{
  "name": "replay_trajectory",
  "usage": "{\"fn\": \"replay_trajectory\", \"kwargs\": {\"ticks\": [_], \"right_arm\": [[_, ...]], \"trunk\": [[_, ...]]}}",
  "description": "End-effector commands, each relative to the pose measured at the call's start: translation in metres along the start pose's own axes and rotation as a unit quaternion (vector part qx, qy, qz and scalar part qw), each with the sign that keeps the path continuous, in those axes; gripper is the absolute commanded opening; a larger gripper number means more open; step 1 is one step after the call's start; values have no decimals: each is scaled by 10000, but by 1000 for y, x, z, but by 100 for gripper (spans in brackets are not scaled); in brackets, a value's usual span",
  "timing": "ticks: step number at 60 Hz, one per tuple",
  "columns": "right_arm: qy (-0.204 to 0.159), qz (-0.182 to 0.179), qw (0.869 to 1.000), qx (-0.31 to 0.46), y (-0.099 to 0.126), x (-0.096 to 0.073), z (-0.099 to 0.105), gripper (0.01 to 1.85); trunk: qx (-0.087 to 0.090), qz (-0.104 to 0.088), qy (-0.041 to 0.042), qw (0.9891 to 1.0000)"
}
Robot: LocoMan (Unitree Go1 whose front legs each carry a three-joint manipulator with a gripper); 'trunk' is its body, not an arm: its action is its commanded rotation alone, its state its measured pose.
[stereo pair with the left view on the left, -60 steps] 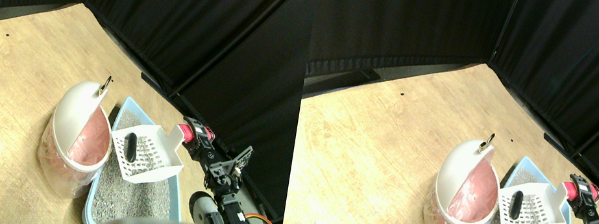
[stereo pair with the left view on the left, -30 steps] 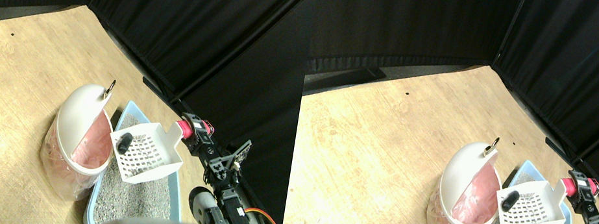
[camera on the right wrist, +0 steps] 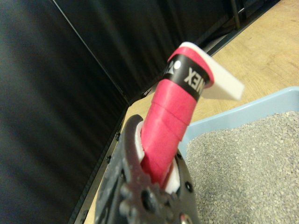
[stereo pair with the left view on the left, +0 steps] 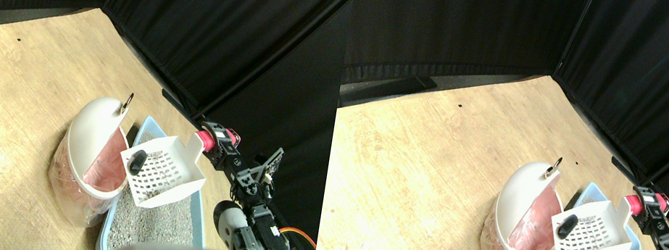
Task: Scoop (unimanual)
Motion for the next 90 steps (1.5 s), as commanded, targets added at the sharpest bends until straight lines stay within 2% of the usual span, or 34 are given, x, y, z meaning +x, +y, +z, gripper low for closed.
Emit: {"fn": "replay_trajectory", "kwargs": {"ticks": [1,15,25,34,49,57,58,63,76,85,90], "right_arm": [[-153,52,9997,-170,4,1,13,6],[47,-182,9978,-640,11,3,21,6],[44,-423,9934,-1067,14,5,21,6],[98,-579,9918,-1136,16,6,21,6],[65,-458,9913,-1229,14,8,18,6],[-12,-449,9904,-1309,13,6,17,6],[-17,-457,9903,-1309,13,6,18,6],[107,-554,9913,-1188,13,3,22,6],[33,-561,9940,-939,10,-1,22,6],[-294,-464,9979,-331,-3,-6,11,6],[-641,-506,9965,201,-15,-13,1,6]], "trunk": [[-151,117,36,9998],[-204,162,0,9997],[-225,174,-6,9996],[-271,207,-14,9994],[-274,197,31,9994],[-261,180,31,9995],[-263,164,-1,9995],[-263,164,-1,9995],[-166,81,4,9998],[-15,-52,11,10000],[74,-132,34,9999]]}}
